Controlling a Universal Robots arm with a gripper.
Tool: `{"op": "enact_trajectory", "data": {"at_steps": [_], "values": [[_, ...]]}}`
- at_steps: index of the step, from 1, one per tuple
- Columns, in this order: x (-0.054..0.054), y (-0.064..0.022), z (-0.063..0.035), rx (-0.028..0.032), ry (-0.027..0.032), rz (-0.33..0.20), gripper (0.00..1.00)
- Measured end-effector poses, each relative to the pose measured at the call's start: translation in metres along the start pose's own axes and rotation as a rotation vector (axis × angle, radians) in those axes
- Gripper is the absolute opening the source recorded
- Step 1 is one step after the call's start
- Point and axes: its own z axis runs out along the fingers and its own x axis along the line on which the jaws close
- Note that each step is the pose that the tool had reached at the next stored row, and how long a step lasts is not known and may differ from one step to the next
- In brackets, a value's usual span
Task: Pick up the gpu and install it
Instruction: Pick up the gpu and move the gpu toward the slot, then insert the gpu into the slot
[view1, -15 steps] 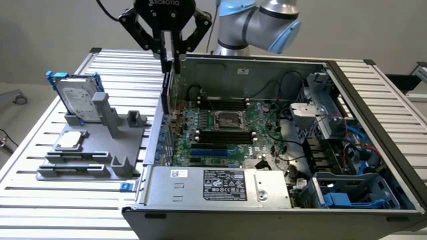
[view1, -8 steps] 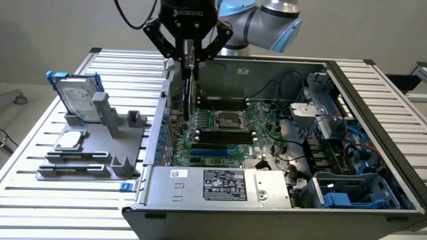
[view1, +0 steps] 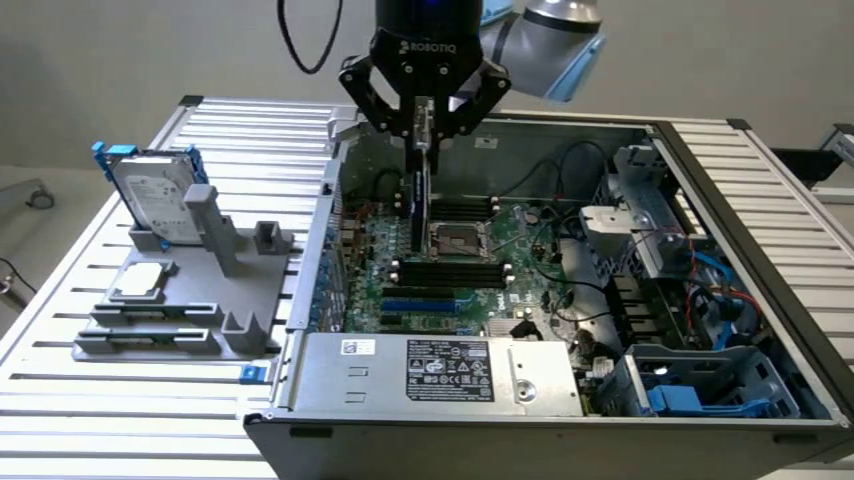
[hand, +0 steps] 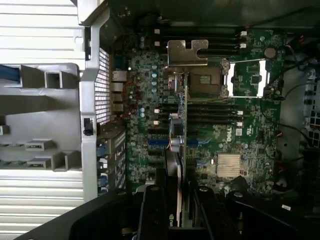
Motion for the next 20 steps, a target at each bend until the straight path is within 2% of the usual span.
{"op": "enact_trajectory", "data": {"at_steps": [7, 20], "values": [[-0.031, 0.0071, 0.0126, 0.0005, -0.0001, 0.0, 0.26], [-0.031, 0.0073, 0.014, 0.0005, 0.0, 0.0, 0.26]]}}
